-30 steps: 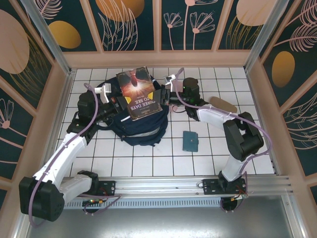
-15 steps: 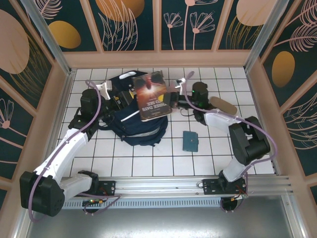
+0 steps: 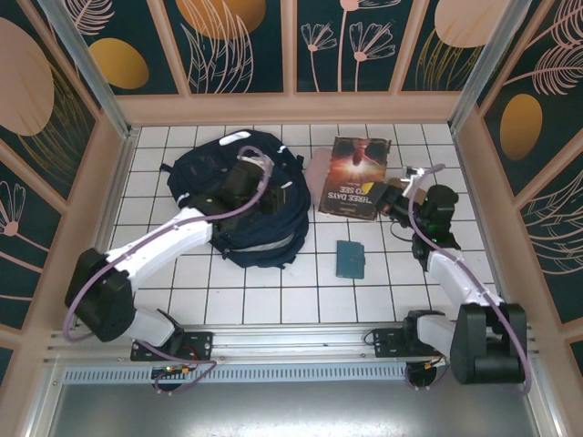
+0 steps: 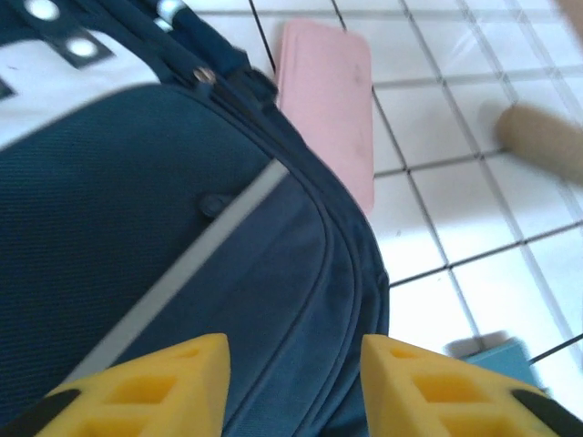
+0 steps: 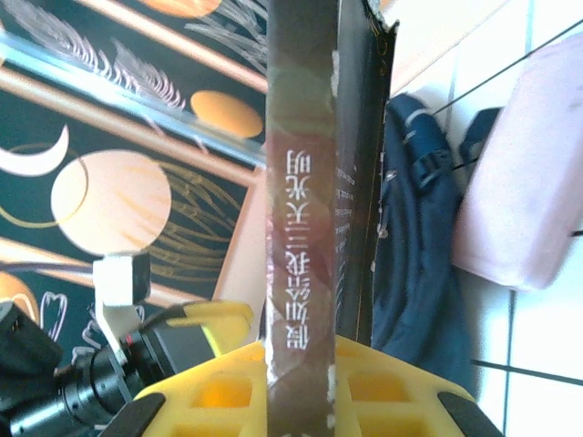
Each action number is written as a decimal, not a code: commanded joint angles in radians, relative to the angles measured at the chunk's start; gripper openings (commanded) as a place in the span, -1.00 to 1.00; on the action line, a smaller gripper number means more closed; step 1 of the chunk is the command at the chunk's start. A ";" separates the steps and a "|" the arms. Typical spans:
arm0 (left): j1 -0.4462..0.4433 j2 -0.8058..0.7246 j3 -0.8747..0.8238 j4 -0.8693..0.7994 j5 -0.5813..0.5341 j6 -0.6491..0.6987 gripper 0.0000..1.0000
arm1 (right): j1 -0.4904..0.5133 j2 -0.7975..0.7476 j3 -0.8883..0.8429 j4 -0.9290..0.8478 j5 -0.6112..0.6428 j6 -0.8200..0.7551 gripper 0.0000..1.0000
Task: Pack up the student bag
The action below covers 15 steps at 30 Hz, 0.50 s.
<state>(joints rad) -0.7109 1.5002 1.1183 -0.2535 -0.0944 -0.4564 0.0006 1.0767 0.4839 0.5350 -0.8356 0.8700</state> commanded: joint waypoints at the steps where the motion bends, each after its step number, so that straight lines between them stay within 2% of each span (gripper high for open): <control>1: -0.090 0.094 0.072 -0.104 -0.162 0.116 -0.17 | -0.047 -0.076 -0.028 -0.027 -0.029 -0.020 -1.00; 8: -0.212 0.283 0.155 -0.170 -0.216 0.182 0.06 | -0.091 -0.116 -0.067 -0.020 -0.040 0.006 -1.00; 15: -0.224 0.355 0.174 -0.212 -0.396 0.172 0.06 | -0.104 -0.132 -0.073 -0.016 -0.051 0.015 -1.00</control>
<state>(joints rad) -0.9455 1.8462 1.2640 -0.4015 -0.3492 -0.3027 -0.0956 0.9802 0.4095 0.4580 -0.8471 0.8745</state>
